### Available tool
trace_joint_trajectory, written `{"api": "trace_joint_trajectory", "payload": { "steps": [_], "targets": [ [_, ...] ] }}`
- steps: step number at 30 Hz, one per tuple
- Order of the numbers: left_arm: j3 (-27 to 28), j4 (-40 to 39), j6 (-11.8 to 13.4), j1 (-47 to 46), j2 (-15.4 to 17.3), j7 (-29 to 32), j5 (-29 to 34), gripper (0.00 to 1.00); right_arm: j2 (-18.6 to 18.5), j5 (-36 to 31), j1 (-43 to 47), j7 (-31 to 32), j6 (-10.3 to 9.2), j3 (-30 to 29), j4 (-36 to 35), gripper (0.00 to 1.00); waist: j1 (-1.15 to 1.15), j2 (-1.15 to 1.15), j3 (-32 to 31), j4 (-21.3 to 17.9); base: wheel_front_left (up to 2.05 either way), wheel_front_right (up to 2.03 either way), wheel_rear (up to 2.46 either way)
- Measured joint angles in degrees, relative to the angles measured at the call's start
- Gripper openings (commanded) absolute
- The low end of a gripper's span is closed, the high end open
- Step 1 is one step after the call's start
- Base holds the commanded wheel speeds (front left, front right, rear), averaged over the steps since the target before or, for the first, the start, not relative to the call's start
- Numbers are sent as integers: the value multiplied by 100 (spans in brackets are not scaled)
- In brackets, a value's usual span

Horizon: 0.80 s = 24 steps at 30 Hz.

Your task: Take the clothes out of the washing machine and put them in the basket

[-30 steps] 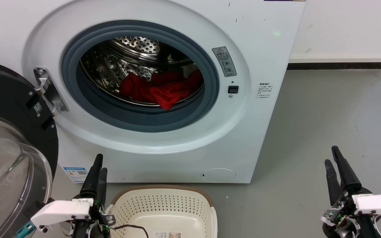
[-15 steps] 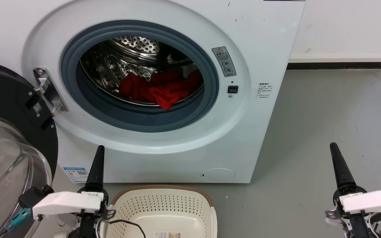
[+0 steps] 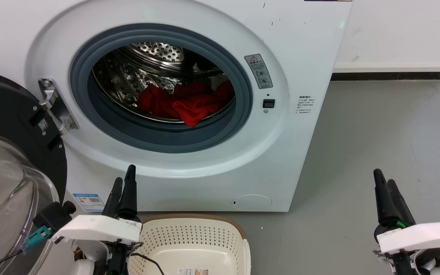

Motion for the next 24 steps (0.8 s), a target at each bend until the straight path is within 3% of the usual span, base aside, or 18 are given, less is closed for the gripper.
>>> {"api": "trace_joint_trajectory", "payload": {
  "steps": [24],
  "targets": [
    [-129, 138, 145, -122, 2, -411, 2111, 100, 0, -2064, 86, -335, 0, 148, -145, 100, 0, 0, -20, -20, 0, 0, 0]
  ]
}}
